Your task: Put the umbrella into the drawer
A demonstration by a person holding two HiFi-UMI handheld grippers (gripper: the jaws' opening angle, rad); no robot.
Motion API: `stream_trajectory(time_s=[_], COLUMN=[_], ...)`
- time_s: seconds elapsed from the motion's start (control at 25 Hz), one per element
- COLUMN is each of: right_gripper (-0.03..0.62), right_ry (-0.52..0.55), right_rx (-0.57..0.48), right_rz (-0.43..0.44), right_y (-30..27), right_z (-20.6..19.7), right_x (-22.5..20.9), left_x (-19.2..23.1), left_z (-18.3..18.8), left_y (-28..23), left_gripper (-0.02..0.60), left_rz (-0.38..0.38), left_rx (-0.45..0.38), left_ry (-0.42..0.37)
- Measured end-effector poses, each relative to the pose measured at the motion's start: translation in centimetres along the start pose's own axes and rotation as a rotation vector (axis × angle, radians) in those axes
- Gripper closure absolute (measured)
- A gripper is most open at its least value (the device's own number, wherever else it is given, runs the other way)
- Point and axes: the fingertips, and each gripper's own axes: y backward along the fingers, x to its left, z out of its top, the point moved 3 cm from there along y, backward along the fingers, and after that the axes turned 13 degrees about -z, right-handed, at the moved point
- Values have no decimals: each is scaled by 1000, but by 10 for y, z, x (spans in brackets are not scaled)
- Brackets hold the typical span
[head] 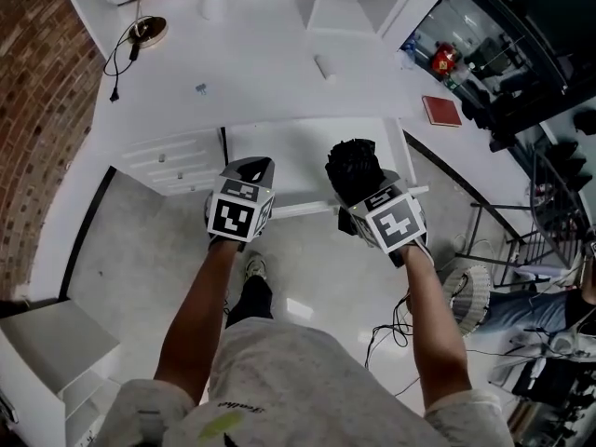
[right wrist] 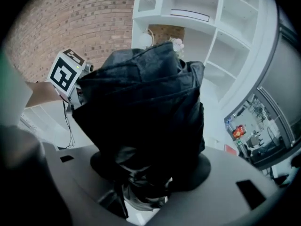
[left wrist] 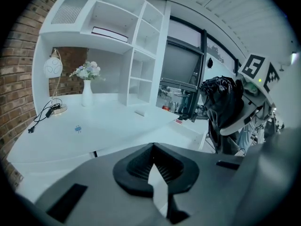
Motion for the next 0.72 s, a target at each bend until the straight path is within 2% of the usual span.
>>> stream_trajectory(time_s=[0.24, 0.48, 0.72], right_gripper=[341, 341, 341], right_ry=[108, 171, 293], right_rx=[113, 201, 286], right_rz=[7, 34, 44], right_y=[-23, -37, -50], right_z=[-8, -12, -12], right_x=[-3, -4, -8], left_x=[21, 36, 47], left_z=[-12, -16, -21], left_y=[-14, -29, -45], left_gripper=[584, 584, 584], left_rz=[-21, -43, -73], left_rx=[18, 35, 53], left_ry=[20, 30, 36])
